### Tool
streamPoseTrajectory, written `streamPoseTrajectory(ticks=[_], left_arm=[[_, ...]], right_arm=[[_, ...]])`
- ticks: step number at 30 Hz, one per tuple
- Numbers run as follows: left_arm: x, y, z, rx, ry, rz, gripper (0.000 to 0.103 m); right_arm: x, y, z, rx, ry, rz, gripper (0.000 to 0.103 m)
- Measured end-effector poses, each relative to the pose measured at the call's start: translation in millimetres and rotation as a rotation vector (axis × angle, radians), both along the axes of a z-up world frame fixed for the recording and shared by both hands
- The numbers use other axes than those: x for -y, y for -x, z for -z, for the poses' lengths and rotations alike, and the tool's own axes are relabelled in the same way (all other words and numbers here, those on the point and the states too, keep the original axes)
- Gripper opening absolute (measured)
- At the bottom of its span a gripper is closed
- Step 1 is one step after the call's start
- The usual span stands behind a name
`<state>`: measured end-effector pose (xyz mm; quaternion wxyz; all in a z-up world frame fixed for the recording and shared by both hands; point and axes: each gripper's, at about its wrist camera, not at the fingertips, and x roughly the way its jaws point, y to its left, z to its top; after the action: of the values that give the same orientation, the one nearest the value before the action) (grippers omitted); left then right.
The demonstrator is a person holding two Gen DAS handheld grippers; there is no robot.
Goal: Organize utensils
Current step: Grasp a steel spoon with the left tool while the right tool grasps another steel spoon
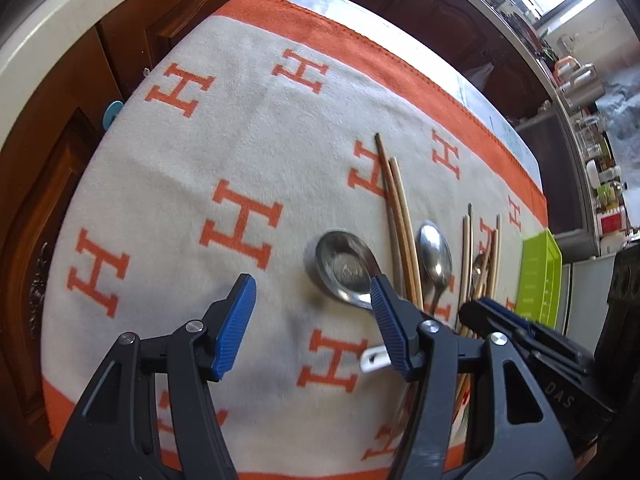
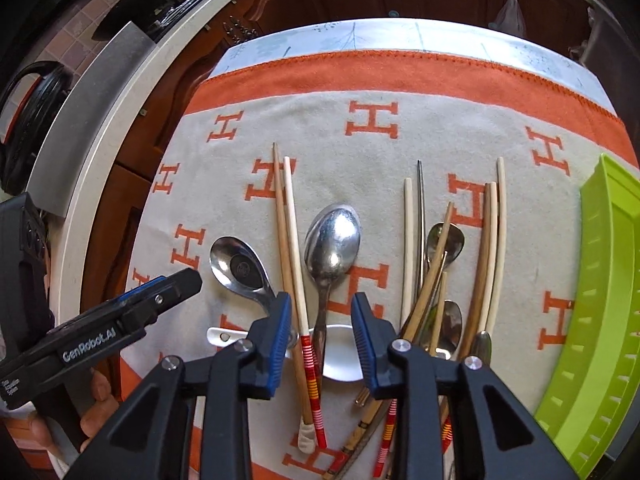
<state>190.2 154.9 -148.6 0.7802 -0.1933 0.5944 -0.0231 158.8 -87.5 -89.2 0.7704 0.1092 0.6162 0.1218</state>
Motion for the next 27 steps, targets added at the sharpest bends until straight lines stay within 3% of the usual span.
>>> streamPoseTrajectory(ticks=[5, 13, 17, 22, 24, 27], left_arm=[[-2, -10, 21, -0.012, 0.095, -0.025, 0.047], [8, -12, 29, 0.1, 0.118, -0.032, 0.044], [16, -9, 33, 0.134, 0.155, -0.018, 0.037], [24, -4, 37, 0.182, 0.176, -0.014, 0.036], [24, -3, 40, 0.19, 0.219, -0.027, 0.036], [25, -4, 47, 0.186, 0.274, -0.04, 0.025]], right_arm=[[4, -5, 8, -0.018, -0.016, 0.022, 0.025], [8, -10, 15, -0.03, -0.044, 0.048, 0.022], [9, -13, 23, -0.043, -0.086, 0.063, 0.021], [14, -13, 35, -0.057, -0.166, 0.081, 0.017], [16, -13, 38, -0.059, -0.197, 0.088, 0.017], [18, -12, 43, -0.059, -0.241, 0.1, 0.017]])
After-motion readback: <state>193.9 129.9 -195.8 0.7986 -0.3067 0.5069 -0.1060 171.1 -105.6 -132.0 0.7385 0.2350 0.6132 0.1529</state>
